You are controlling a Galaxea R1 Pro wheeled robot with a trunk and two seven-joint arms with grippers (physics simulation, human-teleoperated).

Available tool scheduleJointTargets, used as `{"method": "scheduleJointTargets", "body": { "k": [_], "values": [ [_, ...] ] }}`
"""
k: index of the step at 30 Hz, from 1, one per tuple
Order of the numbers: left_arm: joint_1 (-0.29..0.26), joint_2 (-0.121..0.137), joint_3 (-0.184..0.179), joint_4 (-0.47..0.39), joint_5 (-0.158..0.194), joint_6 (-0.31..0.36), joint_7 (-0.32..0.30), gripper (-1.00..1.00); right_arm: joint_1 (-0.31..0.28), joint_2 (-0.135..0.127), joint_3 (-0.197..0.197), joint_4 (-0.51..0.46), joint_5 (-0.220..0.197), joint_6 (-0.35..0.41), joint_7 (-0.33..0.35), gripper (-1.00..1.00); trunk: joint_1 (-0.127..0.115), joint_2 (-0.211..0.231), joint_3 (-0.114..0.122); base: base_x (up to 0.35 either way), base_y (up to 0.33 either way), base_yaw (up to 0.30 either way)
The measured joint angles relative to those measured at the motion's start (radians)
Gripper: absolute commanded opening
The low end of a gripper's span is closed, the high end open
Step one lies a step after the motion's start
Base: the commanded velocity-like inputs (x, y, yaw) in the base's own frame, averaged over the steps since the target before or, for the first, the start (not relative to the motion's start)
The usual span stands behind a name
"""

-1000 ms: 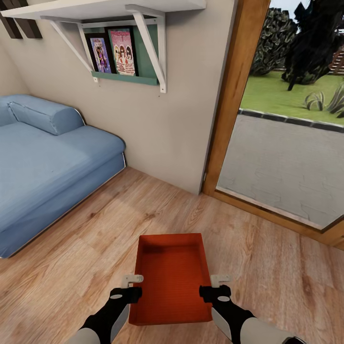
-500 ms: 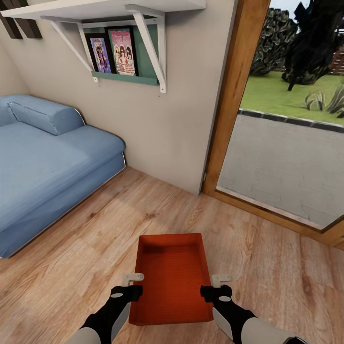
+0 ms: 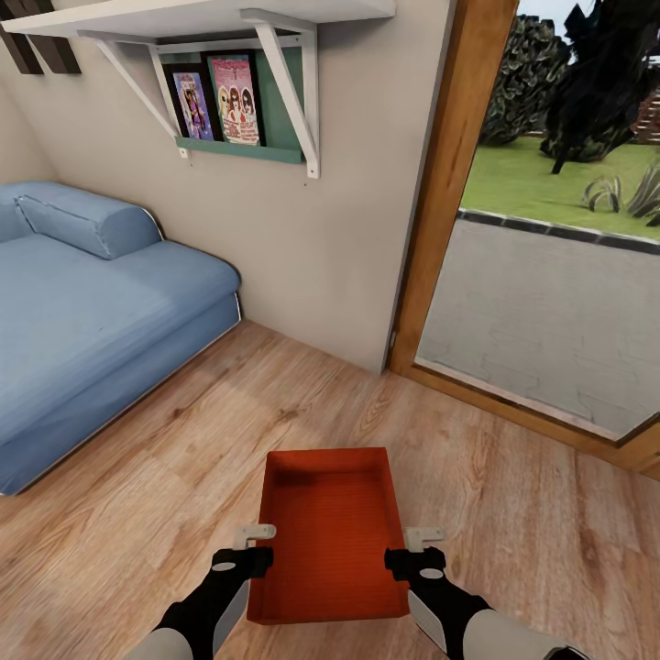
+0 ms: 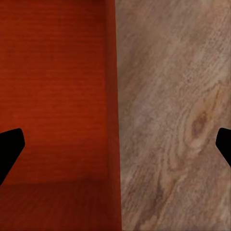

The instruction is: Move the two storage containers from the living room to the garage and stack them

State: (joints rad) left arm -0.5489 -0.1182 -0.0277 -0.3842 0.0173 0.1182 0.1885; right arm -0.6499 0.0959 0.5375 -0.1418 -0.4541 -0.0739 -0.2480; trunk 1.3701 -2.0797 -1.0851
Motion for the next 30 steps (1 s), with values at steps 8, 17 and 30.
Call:
{"method": "scheduleJointTargets", "body": {
  "k": [8,17,30],
  "values": [
    [0.000,0.000,0.000,0.000,-0.001,0.000,0.000,1.00,0.000,-0.001,-0.001,0.000,0.000,-0.001,0.000,1.00,0.008,-0.014,-0.006,0.000,0.000,0.000],
    [0.000,0.001,0.000,0.000,0.001,0.000,0.000,1.00,0.000,-0.001,-0.001,0.000,0.001,0.001,0.000,1.00,0.042,-0.077,-0.034,0.000,0.000,0.000],
    [0.000,0.000,0.000,-0.005,0.001,-0.001,0.000,1.00,0.000,-0.002,-0.001,0.000,0.001,0.000,0.000,1.00,0.080,-0.147,-0.066,0.000,0.000,0.000]
  ]
}}
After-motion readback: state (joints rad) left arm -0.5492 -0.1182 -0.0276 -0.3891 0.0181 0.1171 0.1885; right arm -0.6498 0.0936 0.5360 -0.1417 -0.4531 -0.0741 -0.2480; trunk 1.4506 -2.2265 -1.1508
